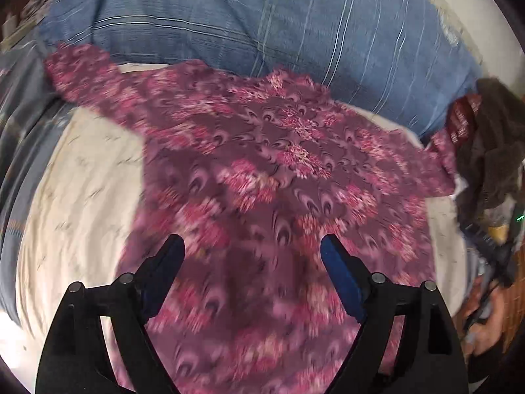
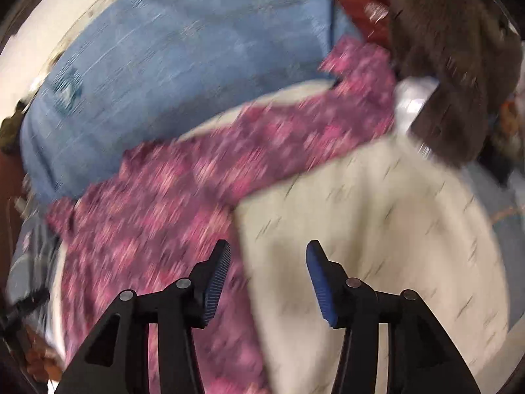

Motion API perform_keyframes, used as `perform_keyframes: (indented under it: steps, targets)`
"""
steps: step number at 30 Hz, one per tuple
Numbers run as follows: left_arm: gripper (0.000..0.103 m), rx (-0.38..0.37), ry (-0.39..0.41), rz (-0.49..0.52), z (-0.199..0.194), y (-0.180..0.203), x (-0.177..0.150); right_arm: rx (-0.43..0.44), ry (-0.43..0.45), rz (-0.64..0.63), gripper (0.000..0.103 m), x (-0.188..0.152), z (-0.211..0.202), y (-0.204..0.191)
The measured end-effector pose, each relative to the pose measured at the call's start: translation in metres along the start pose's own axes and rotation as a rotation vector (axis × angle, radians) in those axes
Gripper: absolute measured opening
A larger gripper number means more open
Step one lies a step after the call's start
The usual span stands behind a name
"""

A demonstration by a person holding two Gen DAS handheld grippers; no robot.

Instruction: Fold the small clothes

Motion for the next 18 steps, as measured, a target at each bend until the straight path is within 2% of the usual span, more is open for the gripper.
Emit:
perform_keyframes:
  steps: [2,4,6,9,10,12,15,18]
  targets:
    - [0.085,0.044,0.003,0.038,0.028,0.017,0.014,-0.085,0.073,0.039,0.053,0.033,0.001,0.022]
    - [0.085,0.067,0.019,0.047,0.047,0.026,0.025,-0.151,0.095,0.060,0.063,0.063,0.010,0.041]
    - [0.085,0.079,0.020,0.043,0.063,0.027,0.032,-0.244,0.096,0.047,0.065,0.089,0.024,0.052]
    - [0.085,0.054,0.000,0.007,0.087,0.024,0.036,-0.370,0.071,-0.017,0.071,0.121,0.056,0.055]
    - [0.085,0.059,0.016,0.001,0.092,0.022,0.035,-0.413,0.059,-0.037,0.075,0.130,0.068,0.055]
    - [0.085,0.088,0.065,0.036,0.092,0.025,0.034,-0.506,0.039,-0.098,0.075,0.144,0.091,0.052]
    - [0.086,0.120,0.086,0.081,0.097,0.029,0.033,-0.705,0.010,-0.247,0.079,0.154,0.126,0.039]
    - [0.086,0.123,0.091,0.088,0.098,0.029,0.035,-0.890,-0.009,-0.363,0.077,0.158,0.151,0.035]
Point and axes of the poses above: each gripper's, at about its wrist camera, not at the fingertips, and z roughly the way its jaws point, y to its right, x to its top, the point moved 1 cm from there along z, roughly the way its jaws point, and after that the axes turned 5 degrees about -z, right-handed, at the moved point
